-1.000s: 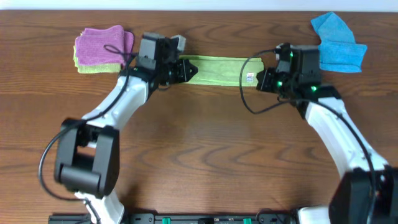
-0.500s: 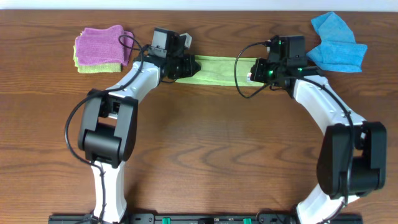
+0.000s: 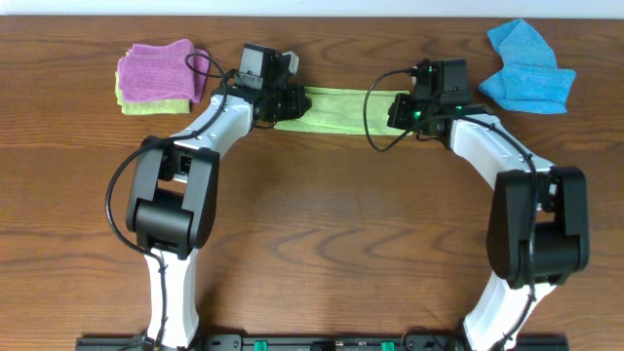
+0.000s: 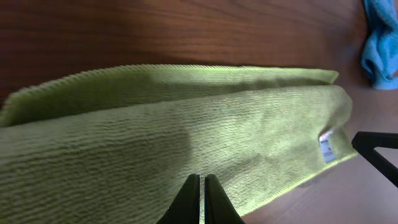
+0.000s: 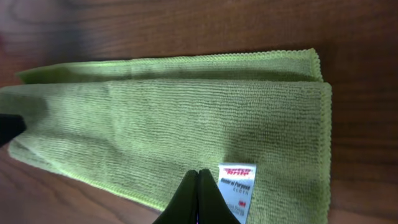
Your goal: Fold the cloth
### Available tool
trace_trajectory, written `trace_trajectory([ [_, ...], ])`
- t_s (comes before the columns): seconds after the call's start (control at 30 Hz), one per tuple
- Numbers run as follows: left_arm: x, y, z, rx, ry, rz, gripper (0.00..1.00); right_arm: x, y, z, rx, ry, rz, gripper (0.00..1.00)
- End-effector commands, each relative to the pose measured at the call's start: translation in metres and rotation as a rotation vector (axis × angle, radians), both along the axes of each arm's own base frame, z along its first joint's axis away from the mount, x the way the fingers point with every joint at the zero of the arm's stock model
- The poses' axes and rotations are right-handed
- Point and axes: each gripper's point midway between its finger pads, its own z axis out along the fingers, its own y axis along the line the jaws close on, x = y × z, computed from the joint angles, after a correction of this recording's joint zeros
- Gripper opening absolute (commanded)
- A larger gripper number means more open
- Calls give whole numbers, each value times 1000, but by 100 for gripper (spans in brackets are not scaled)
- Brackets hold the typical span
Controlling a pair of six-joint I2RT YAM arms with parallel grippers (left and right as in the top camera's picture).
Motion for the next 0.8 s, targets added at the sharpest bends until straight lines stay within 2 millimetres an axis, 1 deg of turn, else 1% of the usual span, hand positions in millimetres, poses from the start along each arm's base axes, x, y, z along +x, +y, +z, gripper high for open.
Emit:
trace_trajectory([
  [0.0, 10, 3, 4, 44, -51, 3, 6, 5, 8, 1, 15, -10, 8, 2],
  [0.3, 15, 11, -1, 93, -69, 26, 6, 11, 8, -2, 17, -27, 4, 2],
  [0.4, 13, 11, -12, 97, -49, 25, 6, 11, 7, -13, 12, -9, 2, 2],
  [0.47, 12, 11, -20, 100, -35, 22, 6, 10, 9, -17, 18, 0, 8, 2],
  [0.57, 10, 10, -28, 100, -19, 19, 6, 11, 7, -17, 10, -6, 2, 2],
  [0.7, 9, 10, -33, 104, -9, 17, 6, 11, 6, -19, 4, -1, -1, 2],
  [0.77, 9, 10, -33, 104, -10, 17, 6, 9, 5, -24, -4, 7, 3, 2],
])
